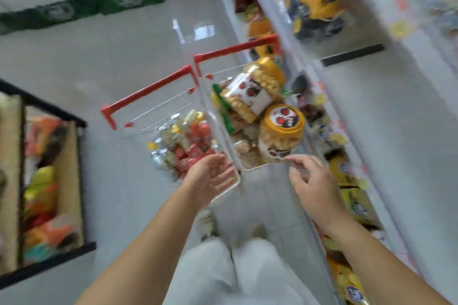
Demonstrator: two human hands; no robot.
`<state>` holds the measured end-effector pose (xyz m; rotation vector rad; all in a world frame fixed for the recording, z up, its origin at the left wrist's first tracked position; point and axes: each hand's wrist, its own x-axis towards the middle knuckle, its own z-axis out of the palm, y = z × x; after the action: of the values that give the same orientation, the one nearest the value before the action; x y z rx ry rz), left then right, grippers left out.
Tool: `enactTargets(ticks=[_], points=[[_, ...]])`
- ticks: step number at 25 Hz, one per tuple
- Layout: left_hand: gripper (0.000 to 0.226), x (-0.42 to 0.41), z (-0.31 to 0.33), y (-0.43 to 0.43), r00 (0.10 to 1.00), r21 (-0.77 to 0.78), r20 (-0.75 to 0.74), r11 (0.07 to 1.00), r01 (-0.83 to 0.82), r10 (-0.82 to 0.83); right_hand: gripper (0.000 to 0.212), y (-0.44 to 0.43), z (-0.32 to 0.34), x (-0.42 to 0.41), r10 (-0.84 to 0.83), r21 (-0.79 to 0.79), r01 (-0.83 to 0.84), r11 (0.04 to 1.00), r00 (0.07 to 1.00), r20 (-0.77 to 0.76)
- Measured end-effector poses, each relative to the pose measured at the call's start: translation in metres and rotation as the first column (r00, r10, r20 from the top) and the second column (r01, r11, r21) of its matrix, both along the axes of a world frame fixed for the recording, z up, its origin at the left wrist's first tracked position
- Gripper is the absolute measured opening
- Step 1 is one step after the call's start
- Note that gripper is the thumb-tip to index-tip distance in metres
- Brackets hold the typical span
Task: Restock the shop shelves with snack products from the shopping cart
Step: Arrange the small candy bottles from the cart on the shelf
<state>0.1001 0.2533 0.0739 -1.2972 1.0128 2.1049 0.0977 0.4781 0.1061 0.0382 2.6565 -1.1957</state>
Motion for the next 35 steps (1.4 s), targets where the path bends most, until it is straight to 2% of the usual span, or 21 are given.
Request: enactTargets(ticks=[4,7,9,16,20,23,27,28,30,32,33,35], points=[[0.012,0.043,-0.016,-0.090,0.980,-0.079,0.056,0.979,-0.186,0.191,0.022,-0.066,-0.038,0.002,0.247,0.074,-0.284,0.956,0.914,0.321],[0.015,0.060,-0.037,-0.147,0.949,-0.087,0.106,0.954,-0.289,0.297,0.023,-0.124,-0.065,-0.005,0.302,0.093,-0.380,0.920,0.841,0.450],[0.020,0.063,-0.058,-0.183,0.944,-0.081,0.136,0.953,-0.291,0.300,0.027,-0.172,-0.093,-0.014,0.300,0.098,-0.400,0.911,0.807,0.510],[0.024,0.022,-0.122,-0.272,0.971,-0.037,0.183,0.988,-0.151,0.155,0.043,-0.297,-0.191,-0.066,0.122,0.136,-0.268,0.954,0.758,0.641],[0.018,-0.011,-0.161,-0.288,0.980,-0.015,0.174,0.995,-0.096,0.097,0.047,-0.347,-0.230,-0.109,0.090,0.081,-0.172,0.982,0.795,0.600],[0.025,-0.028,-0.188,-0.290,0.983,-0.006,0.145,0.994,-0.110,0.110,0.049,-0.387,-0.263,-0.135,0.066,0.046,-0.107,0.993,0.842,0.536],[0.031,-0.034,-0.208,-0.289,0.982,-0.011,0.132,0.991,-0.134,0.134,0.040,-0.408,-0.286,-0.139,0.130,0.095,-0.189,0.977,0.892,0.432],[0.032,-0.035,-0.210,-0.287,0.982,-0.015,0.133,0.991,-0.135,0.136,0.037,-0.400,-0.287,-0.139,0.117,0.065,-0.160,0.985,0.893,0.434],[0.036,-0.036,-0.212,-0.282,0.985,-0.016,0.130,0.993,-0.116,0.117,0.033,-0.373,-0.283,-0.143,0.057,-0.095,-0.012,0.995,0.870,0.490],[0.041,-0.039,-0.211,-0.276,0.989,0.043,0.117,0.994,-0.099,0.093,0.043,-0.348,-0.273,-0.145,0.043,-0.284,0.154,0.947,0.810,0.585],[0.042,-0.043,-0.209,-0.272,0.991,0.104,0.103,0.990,-0.098,0.088,0.045,-0.340,-0.267,-0.142,0.071,-0.347,0.189,0.919,0.784,0.616],[0.038,-0.050,-0.205,-0.263,0.993,0.213,0.069,0.971,-0.110,0.098,0.037,-0.337,-0.256,-0.135,0.128,-0.388,0.175,0.905,0.757,0.640]])
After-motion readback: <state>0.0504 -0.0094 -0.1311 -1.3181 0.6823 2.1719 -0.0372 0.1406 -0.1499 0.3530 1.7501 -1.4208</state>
